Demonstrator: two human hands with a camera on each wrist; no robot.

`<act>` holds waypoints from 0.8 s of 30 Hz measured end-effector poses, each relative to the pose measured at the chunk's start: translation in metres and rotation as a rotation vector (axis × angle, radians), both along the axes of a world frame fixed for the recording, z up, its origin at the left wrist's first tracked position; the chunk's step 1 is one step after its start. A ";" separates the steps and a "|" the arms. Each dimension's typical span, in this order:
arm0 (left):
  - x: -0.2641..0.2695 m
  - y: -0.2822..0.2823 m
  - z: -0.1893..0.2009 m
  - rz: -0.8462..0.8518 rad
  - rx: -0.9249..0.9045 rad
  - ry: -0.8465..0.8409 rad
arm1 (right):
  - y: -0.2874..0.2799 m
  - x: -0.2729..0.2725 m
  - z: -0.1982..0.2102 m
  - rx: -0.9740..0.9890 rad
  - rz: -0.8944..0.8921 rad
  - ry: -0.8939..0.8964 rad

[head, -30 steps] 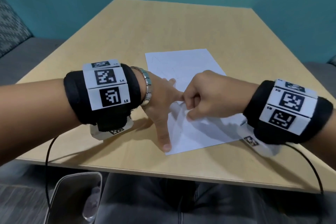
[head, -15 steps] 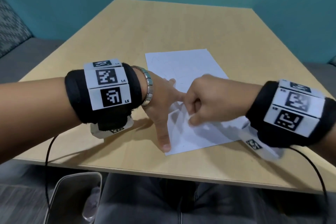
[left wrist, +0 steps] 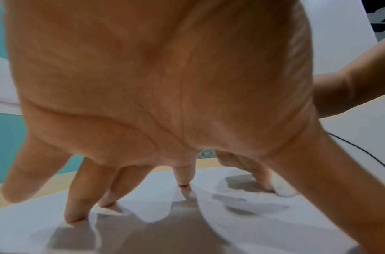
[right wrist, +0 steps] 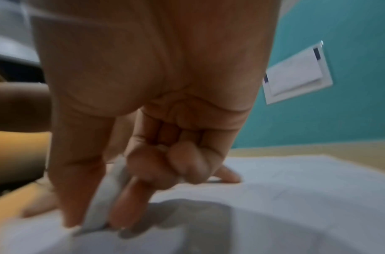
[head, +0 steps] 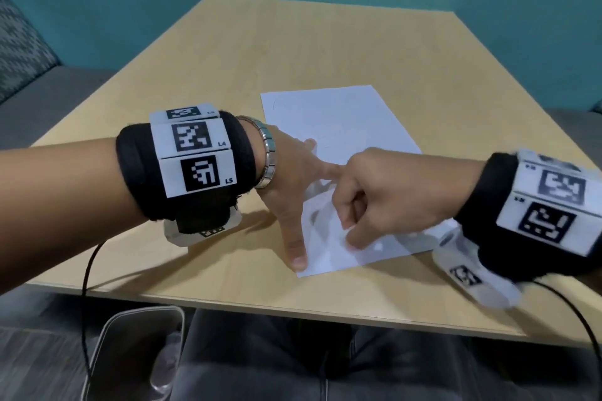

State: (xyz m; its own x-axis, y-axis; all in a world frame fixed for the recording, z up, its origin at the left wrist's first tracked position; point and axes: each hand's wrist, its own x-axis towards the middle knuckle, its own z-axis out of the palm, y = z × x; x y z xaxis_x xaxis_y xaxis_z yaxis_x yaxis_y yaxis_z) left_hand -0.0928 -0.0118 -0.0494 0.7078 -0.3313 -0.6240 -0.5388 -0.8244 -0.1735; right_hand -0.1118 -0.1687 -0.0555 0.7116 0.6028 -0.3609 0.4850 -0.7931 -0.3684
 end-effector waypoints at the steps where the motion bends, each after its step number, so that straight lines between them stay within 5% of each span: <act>1: 0.001 0.000 0.000 0.002 0.002 0.002 | -0.002 0.006 0.002 0.003 -0.043 -0.044; 7: 0.002 0.000 -0.001 -0.019 -0.020 -0.002 | 0.010 -0.014 -0.002 0.050 0.057 -0.036; 12: 0.003 0.002 -0.003 -0.042 -0.036 -0.006 | 0.004 0.005 -0.001 0.062 -0.069 -0.181; 16: 0.002 0.002 -0.005 -0.070 -0.042 0.021 | 0.018 -0.014 -0.004 0.067 0.060 -0.085; 24: 0.001 0.004 0.003 -0.001 -0.024 -0.029 | -0.023 0.014 -0.001 0.173 -0.204 -0.185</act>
State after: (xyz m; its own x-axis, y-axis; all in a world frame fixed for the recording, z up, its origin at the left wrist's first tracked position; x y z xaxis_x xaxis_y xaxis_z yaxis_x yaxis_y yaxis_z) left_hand -0.0922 -0.0076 -0.0463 0.7248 -0.3467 -0.5954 -0.5349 -0.8278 -0.1691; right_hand -0.0976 -0.1920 -0.0562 0.8678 0.4824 -0.1192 0.3940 -0.8141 -0.4266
